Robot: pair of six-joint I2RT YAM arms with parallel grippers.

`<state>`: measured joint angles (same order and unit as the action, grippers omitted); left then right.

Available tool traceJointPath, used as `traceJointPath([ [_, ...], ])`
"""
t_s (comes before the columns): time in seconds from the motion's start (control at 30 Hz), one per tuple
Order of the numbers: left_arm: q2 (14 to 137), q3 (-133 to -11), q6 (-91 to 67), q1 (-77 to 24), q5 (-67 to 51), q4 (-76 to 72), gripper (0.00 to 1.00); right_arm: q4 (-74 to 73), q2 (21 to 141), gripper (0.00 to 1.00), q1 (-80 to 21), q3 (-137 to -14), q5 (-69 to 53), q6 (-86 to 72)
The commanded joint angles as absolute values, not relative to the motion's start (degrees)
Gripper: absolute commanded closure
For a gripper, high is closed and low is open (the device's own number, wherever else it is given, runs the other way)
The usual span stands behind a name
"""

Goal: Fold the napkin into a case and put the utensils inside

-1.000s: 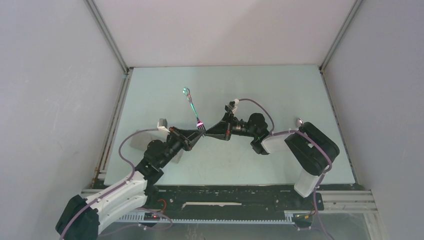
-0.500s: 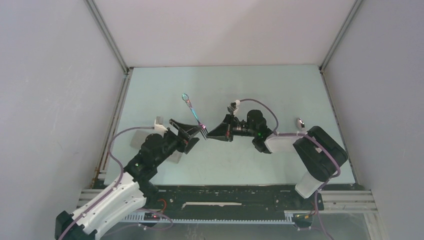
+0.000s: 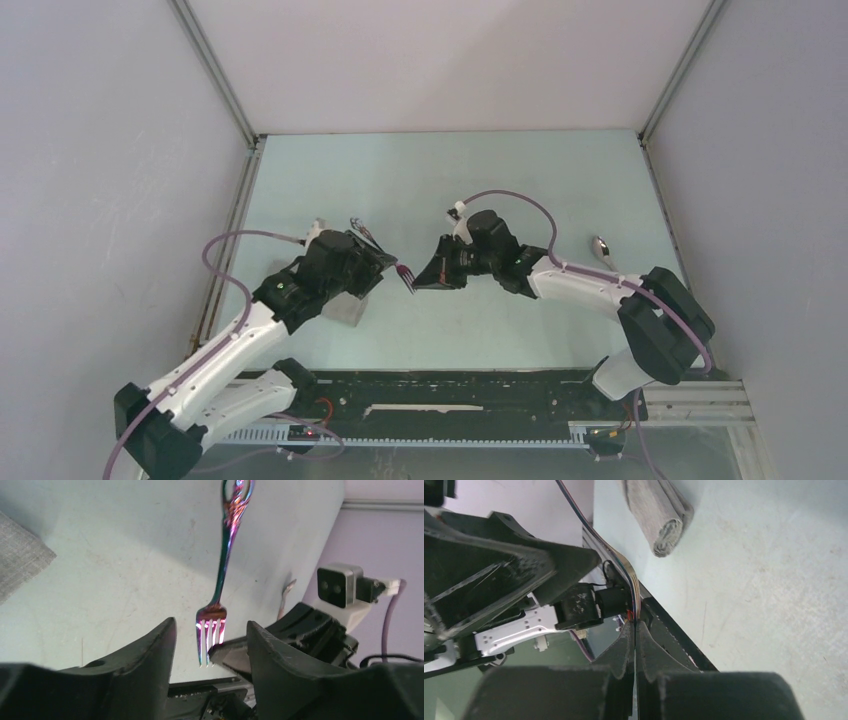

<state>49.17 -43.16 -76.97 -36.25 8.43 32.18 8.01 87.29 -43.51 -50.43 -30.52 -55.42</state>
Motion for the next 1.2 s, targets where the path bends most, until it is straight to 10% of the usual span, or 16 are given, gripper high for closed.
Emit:
traceJointPath([
  [0.0, 52.8, -44.8, -76.9, -36.5, 11.2, 26.1, 0.48, 4.9, 86.0, 1.0, -44.5, -52.6, -27.9, -53.2],
  [0.6, 57.9, -42.7, -77.5, -37.3, 12.2, 20.7, 0.69, 6.7, 86.8, 1.0, -43.9, -52.6, -28.9, -55.7],
  [0.93, 58.9, -43.7, -76.4, -38.8, 14.4, 23.7, 0.5, 6.1, 85.9, 1.0, -43.2, -52.6, -28.7, -55.6],
  [1.17, 60.1, -43.9, -76.5, -39.1, 14.8, 23.8, 0.6, 6.9, 86.1, 1.0, -43.3, -52.6, -29.2, -56.2],
])
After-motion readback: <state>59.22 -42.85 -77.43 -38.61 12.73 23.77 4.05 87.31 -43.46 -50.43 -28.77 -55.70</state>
